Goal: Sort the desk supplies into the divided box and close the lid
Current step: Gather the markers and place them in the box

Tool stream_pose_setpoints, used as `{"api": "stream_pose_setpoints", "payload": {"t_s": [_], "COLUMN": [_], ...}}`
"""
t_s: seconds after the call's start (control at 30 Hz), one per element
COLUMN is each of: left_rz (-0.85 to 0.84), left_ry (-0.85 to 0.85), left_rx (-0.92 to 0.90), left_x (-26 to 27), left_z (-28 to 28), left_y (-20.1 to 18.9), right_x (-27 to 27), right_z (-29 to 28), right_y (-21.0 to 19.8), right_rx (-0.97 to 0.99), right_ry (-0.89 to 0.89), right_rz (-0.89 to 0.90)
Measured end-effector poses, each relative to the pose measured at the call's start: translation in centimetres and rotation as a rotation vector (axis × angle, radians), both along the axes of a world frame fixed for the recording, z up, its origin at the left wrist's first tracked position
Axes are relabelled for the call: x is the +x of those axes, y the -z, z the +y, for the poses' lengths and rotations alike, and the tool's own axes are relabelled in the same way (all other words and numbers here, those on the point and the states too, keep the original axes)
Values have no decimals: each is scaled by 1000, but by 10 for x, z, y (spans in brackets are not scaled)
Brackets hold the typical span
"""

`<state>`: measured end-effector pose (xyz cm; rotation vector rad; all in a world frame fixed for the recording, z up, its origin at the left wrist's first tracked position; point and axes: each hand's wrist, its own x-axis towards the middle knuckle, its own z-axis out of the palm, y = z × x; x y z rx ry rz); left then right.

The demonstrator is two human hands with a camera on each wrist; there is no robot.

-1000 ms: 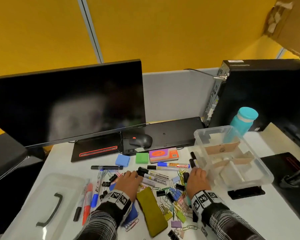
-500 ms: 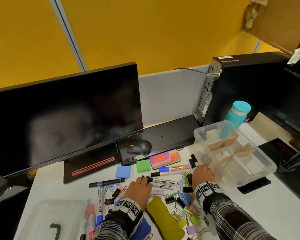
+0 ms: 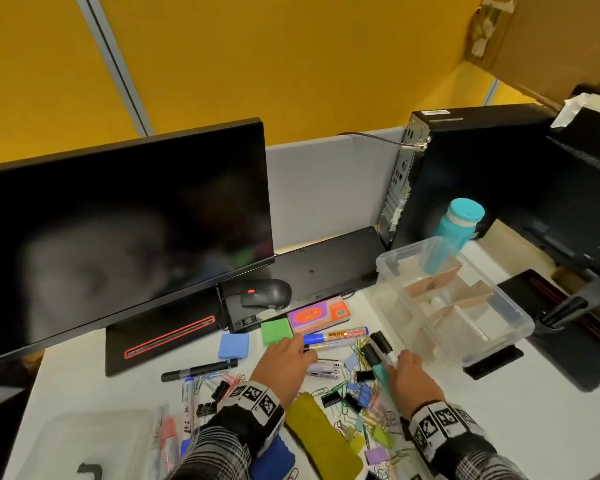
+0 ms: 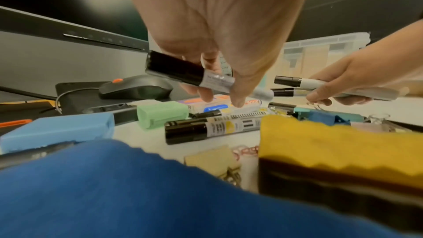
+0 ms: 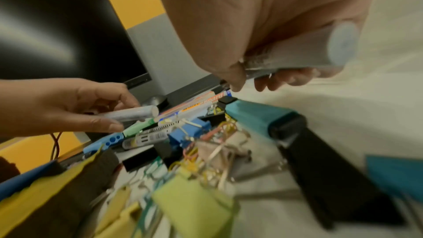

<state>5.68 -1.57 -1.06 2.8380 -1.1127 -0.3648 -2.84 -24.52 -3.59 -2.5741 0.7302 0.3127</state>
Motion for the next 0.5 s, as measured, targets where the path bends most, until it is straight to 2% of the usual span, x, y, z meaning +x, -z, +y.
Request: {"api": "stream_pose_setpoints", "payload": {"t_s": [0.13, 0.27, 0.5], "left_rz": [45, 59, 50], "left_ry": [26, 38, 8], "left_rx": [75, 127, 138], "left_x": [1, 1, 0], "left_z": [-5, -6, -5], "left_y": [7, 9, 10], "right_x": [-10, -14, -15], "right_z": [5, 10, 12], "right_y": [8, 9, 13], "right_rx": [-40, -158, -115], "right_ry": [-89, -143, -183], "right_rz": [45, 3, -12]}}
